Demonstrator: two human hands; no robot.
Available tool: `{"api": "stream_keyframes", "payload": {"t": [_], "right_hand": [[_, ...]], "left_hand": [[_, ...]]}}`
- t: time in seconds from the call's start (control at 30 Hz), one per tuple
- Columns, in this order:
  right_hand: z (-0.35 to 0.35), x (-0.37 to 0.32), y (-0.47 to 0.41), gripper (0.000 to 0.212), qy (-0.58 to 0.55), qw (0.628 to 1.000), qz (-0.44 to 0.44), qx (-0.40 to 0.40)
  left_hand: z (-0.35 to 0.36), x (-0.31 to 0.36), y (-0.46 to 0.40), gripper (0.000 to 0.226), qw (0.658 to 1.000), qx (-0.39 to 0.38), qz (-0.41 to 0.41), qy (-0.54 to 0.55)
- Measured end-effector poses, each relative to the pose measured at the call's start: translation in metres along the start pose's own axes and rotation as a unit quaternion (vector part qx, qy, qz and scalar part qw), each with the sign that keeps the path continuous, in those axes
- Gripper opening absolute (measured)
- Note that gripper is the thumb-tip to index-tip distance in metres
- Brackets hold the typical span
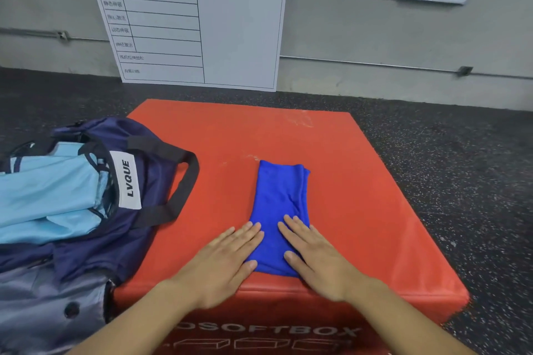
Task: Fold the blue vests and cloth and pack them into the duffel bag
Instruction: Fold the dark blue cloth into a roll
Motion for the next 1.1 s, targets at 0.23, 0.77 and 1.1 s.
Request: {"api": "stream_keyframes", "payload": {"t": [0.23,0.77,1.1], "right_hand": [[-0.011,0.01,0.059,0.05,0.023,0.996,-0.075,-0.037],[0.003,0.006,0.094,0.039,0.163,0.974,-0.156,0.029],[-0.018,-0.009,0.066,0.027,-0.191,0.975,-0.069,0.085]], "left_hand": [[-0.006,0.016,0.053,0.061,0.999,-0.03,0.024,-0.003],[-0.002,0.003,0.102,0.057,0.995,0.017,0.033,-0.089],[-0.014,0.004,0.057,0.07,0.989,0.109,0.021,0.1]]}}
Point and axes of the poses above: each hand's wrist, its own y-axis away from the middle knuckle, its own z-axis out of the palm, x = y × z, the point moved 3 cm from there along -y, towards the middle knuckle, and after that the axes turned 9 degrees about z, right-handed, at the moved point
